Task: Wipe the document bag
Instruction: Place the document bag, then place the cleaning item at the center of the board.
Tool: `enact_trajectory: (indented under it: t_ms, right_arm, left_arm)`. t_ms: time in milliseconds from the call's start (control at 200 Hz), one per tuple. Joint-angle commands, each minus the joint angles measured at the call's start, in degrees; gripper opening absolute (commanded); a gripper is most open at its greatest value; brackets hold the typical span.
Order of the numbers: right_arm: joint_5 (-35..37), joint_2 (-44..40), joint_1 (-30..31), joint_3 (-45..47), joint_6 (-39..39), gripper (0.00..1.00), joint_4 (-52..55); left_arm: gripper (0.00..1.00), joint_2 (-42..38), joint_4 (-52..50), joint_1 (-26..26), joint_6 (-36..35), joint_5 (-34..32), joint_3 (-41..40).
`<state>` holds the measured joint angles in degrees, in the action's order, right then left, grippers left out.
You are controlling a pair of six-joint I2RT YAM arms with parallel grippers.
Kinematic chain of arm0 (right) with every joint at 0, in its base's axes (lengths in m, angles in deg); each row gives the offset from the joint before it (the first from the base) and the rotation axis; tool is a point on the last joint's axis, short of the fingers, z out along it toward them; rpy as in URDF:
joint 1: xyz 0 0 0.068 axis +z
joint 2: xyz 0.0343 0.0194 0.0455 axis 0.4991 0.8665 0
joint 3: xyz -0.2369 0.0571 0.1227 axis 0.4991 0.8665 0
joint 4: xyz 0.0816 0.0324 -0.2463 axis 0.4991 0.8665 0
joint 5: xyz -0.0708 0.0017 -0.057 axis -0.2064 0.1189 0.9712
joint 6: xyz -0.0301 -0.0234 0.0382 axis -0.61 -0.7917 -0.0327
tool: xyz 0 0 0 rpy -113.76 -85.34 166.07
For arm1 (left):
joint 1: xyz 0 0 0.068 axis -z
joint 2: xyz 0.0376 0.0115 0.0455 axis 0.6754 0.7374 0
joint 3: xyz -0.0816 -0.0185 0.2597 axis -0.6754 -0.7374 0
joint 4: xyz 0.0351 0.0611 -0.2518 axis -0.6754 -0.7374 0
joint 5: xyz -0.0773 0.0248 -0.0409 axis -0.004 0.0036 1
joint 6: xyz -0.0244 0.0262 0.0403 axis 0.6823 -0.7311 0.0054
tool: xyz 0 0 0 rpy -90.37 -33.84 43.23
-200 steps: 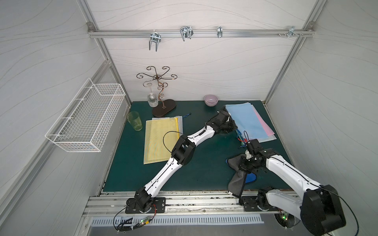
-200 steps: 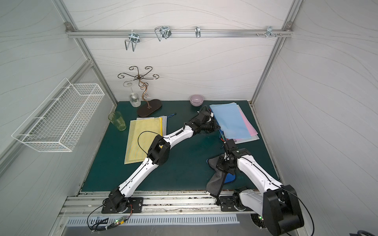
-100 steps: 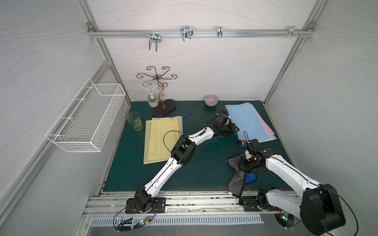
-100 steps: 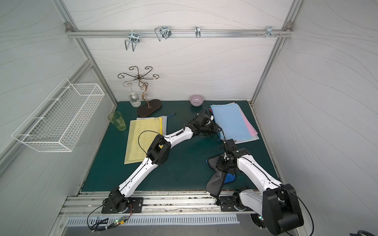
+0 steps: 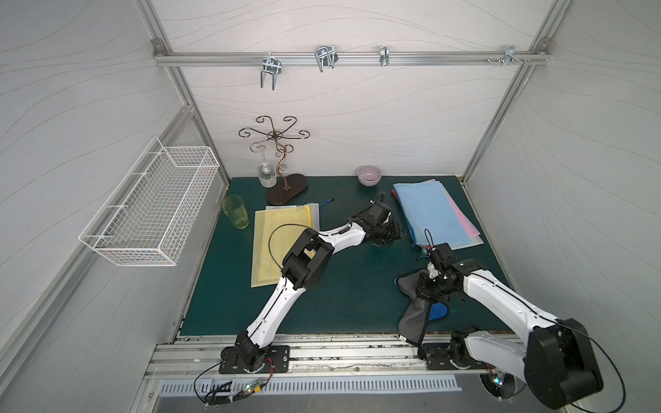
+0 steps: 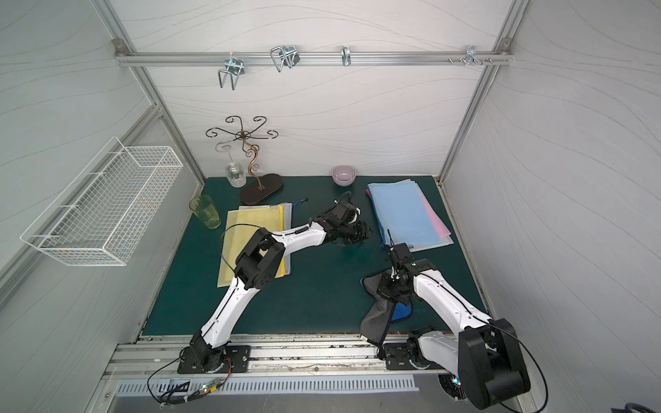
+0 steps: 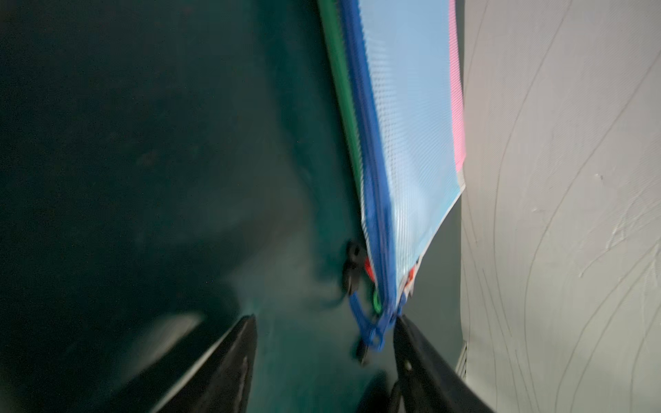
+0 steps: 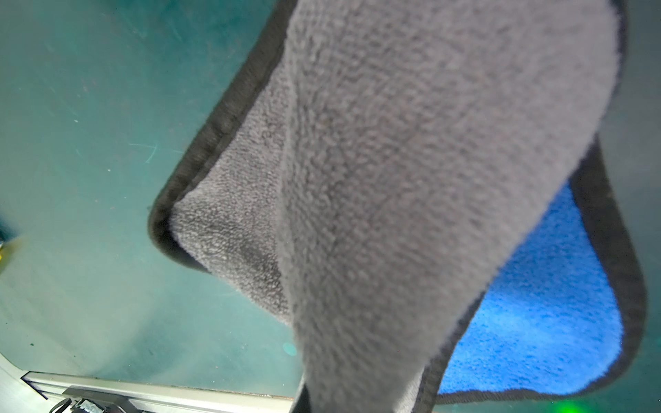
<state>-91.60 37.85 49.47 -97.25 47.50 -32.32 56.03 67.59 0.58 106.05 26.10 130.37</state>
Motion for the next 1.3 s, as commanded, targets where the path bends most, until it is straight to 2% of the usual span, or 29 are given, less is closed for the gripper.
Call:
enact_trajectory:
  t_ms: [0,115,195,345,405,465,495,590,745,910,1071,1201,1296]
  right_arm:
    - [-0.7,3.3,0.6,-2.3,1.0,0.0,-3.5]
    - [-2.2,9.5,2.7,-5.9,2.4,0.0,-7.6]
    - [-1.9,14.5,5.8,-9.8,3.8,0.0,-9.2]
    - [-2.3,23.7,9.3,-15.7,8.0,0.0,-11.5]
    - [-3.0,26.6,10.0,-17.6,9.3,0.09,-12.2]
    - [-4.0,29.0,10.4,-19.2,10.3,0.21,-13.0]
    - [-4.4,29.9,10.5,-19.8,10.7,0.25,-13.2]
    - [-3.7,32.3,10.5,-21.6,10.6,0.27,-12.3]
    - [-7.5,34.3,7.5,-22.0,10.4,0.28,-14.3]
    - [-7.4,35.7,7.6,-25.8,7.7,0.28,-11.6]
    - [-9.7,33.9,5.5,-23.6,5.7,0.28,-11.6]
    - [-14.8,32.8,3.6,-22.7,4.0,0.27,-11.6]
    - [-16.0,31.0,3.8,-22.0,3.4,0.27,-10.9]
  left_arm:
    - [0.62,-10.9,5.3,-1.1,-2.0,-4.3,-9.6]
    - [0.58,-22.2,3.2,-1.3,-4.9,-4.9,-22.5]
    - [0.56,-28.2,2.2,-1.0,-5.4,-2.9,-30.1]
    - [0.58,-34.5,2.8,3.2,-4.0,0.1,-39.3]
    - [0.59,-34.9,3.8,6.0,-3.5,0.4,-41.1]
    - [0.59,-34.1,3.9,8.7,-3.4,0.5,-41.6]
    - [0.59,-33.3,3.8,9.5,-3.2,0.7,-41.7]
    - [0.57,-32.9,5.5,10.1,-1.2,0.6,-44.2]
    - [0.56,-33.4,4.7,10.1,-1.9,1.0,-44.4]
    - [0.62,-30.1,0.4,10.5,-3.2,1.9,-40.3]
    - [0.61,-25.9,-4.7,10.0,-3.3,2.9,-36.7]
    - [0.52,-21.9,-10.4,9.8,-4.0,2.0,-34.0]
    - [0.33,-20.6,-12.1,9.5,-3.4,1.4,-33.4]
